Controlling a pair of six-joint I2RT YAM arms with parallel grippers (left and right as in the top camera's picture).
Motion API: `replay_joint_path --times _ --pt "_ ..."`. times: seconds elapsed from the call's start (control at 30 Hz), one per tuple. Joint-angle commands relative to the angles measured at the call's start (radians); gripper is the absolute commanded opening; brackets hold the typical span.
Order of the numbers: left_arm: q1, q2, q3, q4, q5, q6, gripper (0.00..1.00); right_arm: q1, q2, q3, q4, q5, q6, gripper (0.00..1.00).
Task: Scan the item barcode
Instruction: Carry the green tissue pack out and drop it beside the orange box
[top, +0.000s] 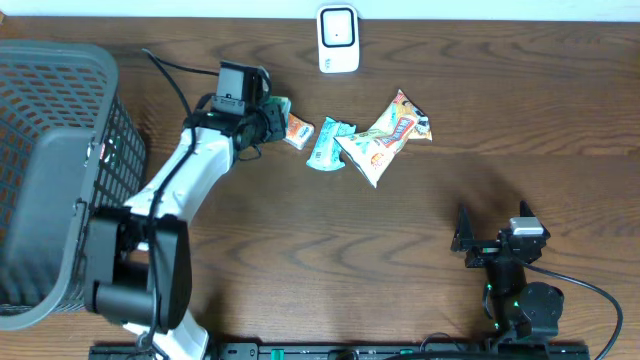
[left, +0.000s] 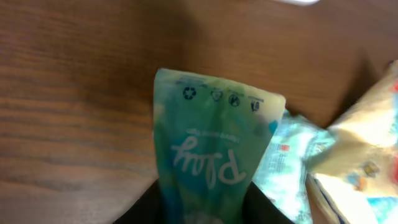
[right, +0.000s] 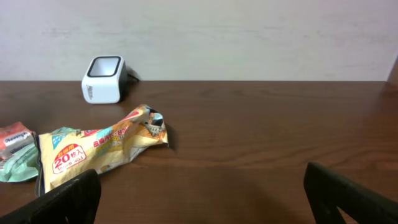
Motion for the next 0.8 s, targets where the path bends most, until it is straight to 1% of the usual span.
replay_joint_path --times 0.0,0.07,0.1,0.2,0.33,0.43,0.5,0.6,0.63,0.67,0.77 --pt "0.000 0.008 0.009 0.006 -0.027 0.010 0.53 0.002 -0.005 -0.002 -0.002 0.000 -0.011 0.99" --pt "0.000 0.005 0.010 0.013 -0.050 0.053 0.58 0.002 -0.005 -0.002 -0.002 0.000 -0.011 0.99" --pt "0.000 0.000 0.010 0.016 -0.068 0.086 0.59 0.002 -0.005 -0.002 -0.002 0.000 -0.011 0.99" --pt "0.000 -0.031 0.010 0.015 -0.162 0.171 0.66 0.002 -0.005 -0.002 -0.002 0.000 -0.011 0.99" --pt "0.000 -0.106 0.016 0.016 -0.288 0.242 0.69 0.002 -0.005 -0.002 -0.002 0.000 -0.011 0.99" --pt "0.000 -0.190 0.022 0.017 -0.430 0.317 0.73 0.002 -0.005 -0.002 -0.002 0.000 -0.011 0.99" --pt "0.006 -0.257 0.023 0.022 -0.567 0.358 0.76 0.002 -0.005 -0.002 -0.002 0.000 -0.011 0.99" --pt "0.034 -0.346 0.023 0.040 -0.748 0.400 0.78 0.001 -0.005 -0.002 -0.002 0.000 -0.011 0.99" --pt "0.049 -0.371 0.023 0.048 -0.786 0.401 0.79 0.002 -0.005 -0.002 -0.002 0.000 -0.011 0.99" --pt "0.073 -0.401 0.023 0.055 -0.811 0.401 0.79 0.001 -0.005 -0.002 -0.002 0.000 -0.011 0.99" --pt "0.169 -0.486 0.023 0.050 -0.780 0.400 0.79 0.001 -0.005 -0.002 -0.002 0.000 -0.011 0.99"
